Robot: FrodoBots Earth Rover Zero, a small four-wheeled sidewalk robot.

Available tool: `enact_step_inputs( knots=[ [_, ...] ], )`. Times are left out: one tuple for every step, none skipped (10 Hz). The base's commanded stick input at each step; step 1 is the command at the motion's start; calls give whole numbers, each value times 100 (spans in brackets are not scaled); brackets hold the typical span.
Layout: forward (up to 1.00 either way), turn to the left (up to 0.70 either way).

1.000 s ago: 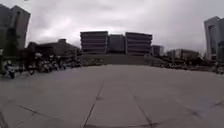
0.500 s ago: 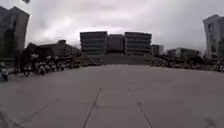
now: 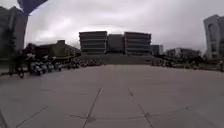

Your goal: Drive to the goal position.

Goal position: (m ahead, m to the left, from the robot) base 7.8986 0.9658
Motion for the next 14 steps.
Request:
enact_step_inputs(
  knots=[
    [70,0],
    [70,0],
    [70,0],
    [70,0],
    [70,0],
    [70,0],
    [70,0],
    [70,0],
    [70,0],
    [70,0],
    [70,0],
    [70,0],
    [70,0],
    [70,0]
  ],
)
